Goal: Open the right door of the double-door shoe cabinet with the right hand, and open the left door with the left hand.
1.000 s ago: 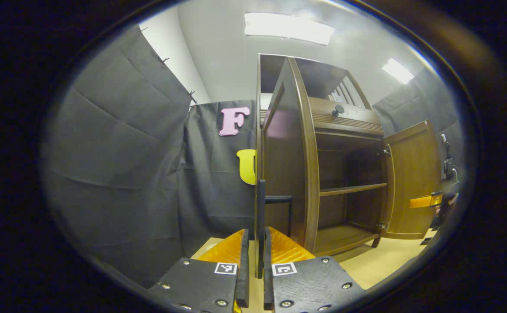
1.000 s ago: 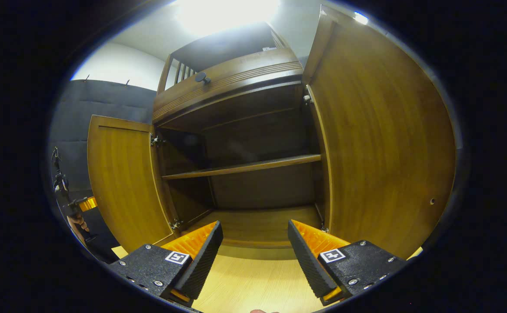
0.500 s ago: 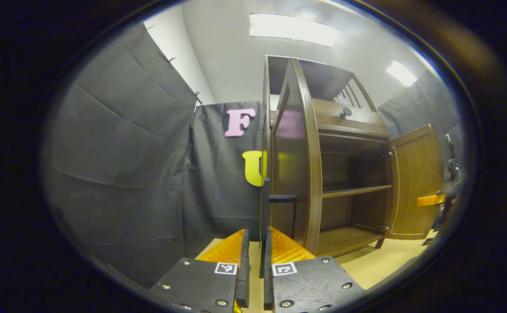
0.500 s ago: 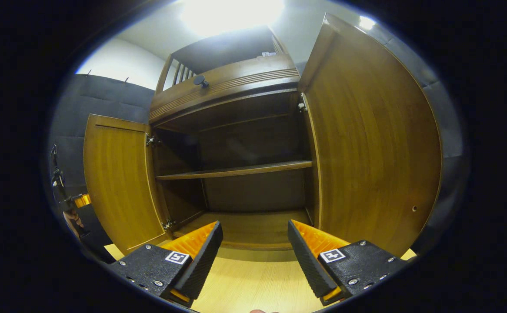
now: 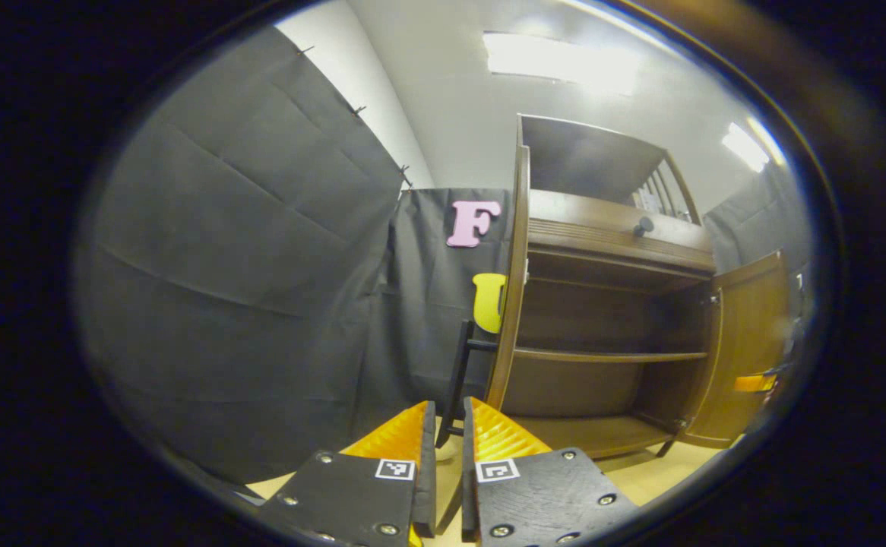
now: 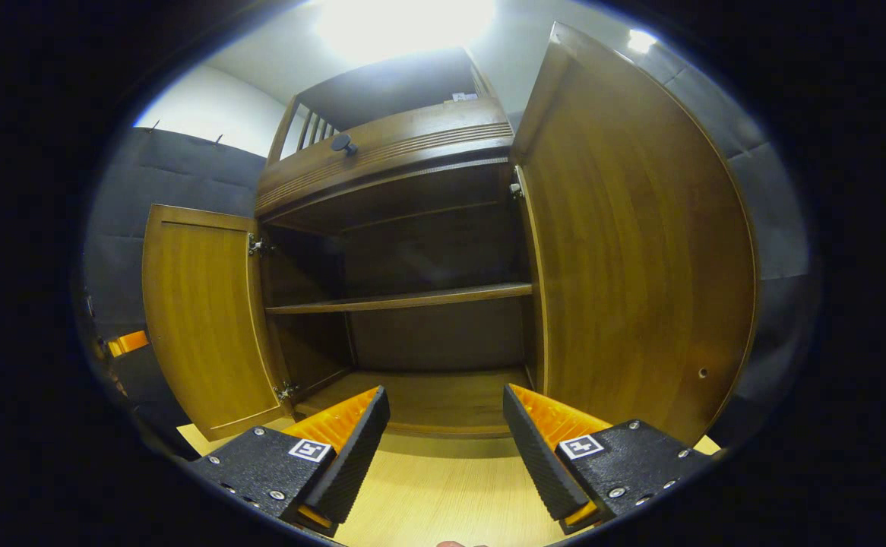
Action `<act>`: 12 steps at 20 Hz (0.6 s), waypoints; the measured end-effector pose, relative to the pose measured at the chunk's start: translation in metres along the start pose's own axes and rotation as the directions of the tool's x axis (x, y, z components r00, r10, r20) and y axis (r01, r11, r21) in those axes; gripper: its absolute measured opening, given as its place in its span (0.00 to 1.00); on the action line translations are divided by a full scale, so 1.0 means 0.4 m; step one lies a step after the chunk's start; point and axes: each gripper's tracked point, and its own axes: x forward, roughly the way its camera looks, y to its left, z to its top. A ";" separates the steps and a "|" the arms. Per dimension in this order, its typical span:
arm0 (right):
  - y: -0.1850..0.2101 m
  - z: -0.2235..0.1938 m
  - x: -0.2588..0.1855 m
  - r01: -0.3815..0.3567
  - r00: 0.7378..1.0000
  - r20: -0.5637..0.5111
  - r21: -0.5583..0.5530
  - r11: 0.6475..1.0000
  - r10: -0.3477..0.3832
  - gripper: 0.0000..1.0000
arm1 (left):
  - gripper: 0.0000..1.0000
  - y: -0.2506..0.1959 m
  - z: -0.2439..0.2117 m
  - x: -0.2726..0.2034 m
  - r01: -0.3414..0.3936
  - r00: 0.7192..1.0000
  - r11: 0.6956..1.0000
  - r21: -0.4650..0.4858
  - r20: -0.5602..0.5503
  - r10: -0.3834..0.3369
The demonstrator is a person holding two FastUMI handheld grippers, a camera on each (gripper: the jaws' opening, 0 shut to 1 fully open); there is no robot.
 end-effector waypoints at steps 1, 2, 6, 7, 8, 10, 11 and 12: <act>0.000 0.001 -0.003 0.000 1.000 0.000 0.002 1.000 0.000 0.93 | 0.12 0.004 0.003 -0.007 -0.003 1.000 1.000 0.027 0.001 0.003; -0.003 0.003 -0.004 0.002 1.000 0.001 0.003 1.000 -0.002 0.93 | 0.15 0.002 0.009 -0.015 -0.012 1.000 0.998 0.055 0.000 0.012; -0.026 0.017 -0.026 0.016 1.000 0.015 -0.001 1.000 -0.016 0.93 | 0.15 0.001 0.036 -0.043 -0.043 0.999 0.994 0.097 0.016 0.041; -0.037 0.022 -0.033 0.022 1.000 0.018 -0.006 1.000 -0.022 0.93 | 0.21 -0.009 0.026 -0.042 -0.040 0.999 0.995 0.091 0.025 0.037; -0.047 0.026 -0.039 0.031 0.999 0.021 -0.011 0.999 -0.031 0.93 | 0.26 -0.026 0.023 -0.033 -0.023 0.999 0.997 0.077 0.036 0.020; -0.063 0.034 -0.052 0.047 0.999 0.026 -0.023 0.999 -0.046 0.93 | 0.37 -0.060 0.027 -0.044 0.033 0.999 0.998 0.052 0.032 -0.035; -0.078 0.041 -0.058 0.057 0.998 0.031 -0.028 0.998 -0.056 0.93 | 0.43 -0.078 0.023 -0.047 0.058 0.998 0.997 0.050 0.025 -0.059; -0.083 0.051 -0.057 0.058 0.998 0.038 -0.031 0.998 -0.057 0.93 | 0.48 -0.093 0.022 -0.044 0.074 0.997 0.996 0.055 0.022 -0.075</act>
